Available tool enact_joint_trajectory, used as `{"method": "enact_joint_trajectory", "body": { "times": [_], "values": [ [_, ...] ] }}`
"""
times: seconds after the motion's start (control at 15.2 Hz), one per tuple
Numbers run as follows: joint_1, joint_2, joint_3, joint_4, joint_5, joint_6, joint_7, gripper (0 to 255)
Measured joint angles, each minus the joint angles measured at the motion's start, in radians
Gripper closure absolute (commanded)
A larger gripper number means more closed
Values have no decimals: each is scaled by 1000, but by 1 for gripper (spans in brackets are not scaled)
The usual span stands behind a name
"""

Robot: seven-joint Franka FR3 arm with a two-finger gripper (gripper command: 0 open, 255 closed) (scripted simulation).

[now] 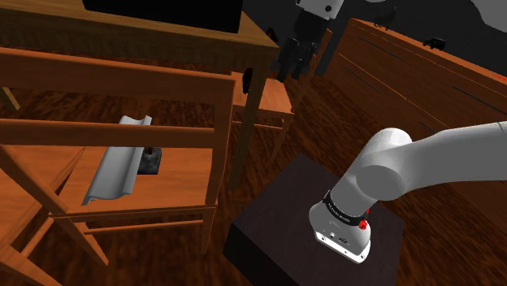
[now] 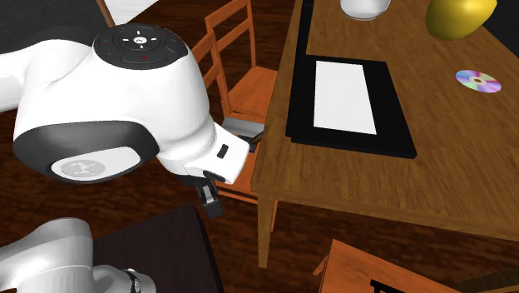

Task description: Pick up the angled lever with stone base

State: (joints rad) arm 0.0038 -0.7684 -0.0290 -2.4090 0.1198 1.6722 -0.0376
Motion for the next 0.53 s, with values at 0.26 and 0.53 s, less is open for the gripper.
{"method": "enact_joint_trajectory", "body": {
  "times": [0.26, 0.53],
  "values": [
    [6, 27, 50, -11, 29, 40, 73, 0],
    [14, 109, 141, -11, 76, 125, 209, 0]
  ]
}}
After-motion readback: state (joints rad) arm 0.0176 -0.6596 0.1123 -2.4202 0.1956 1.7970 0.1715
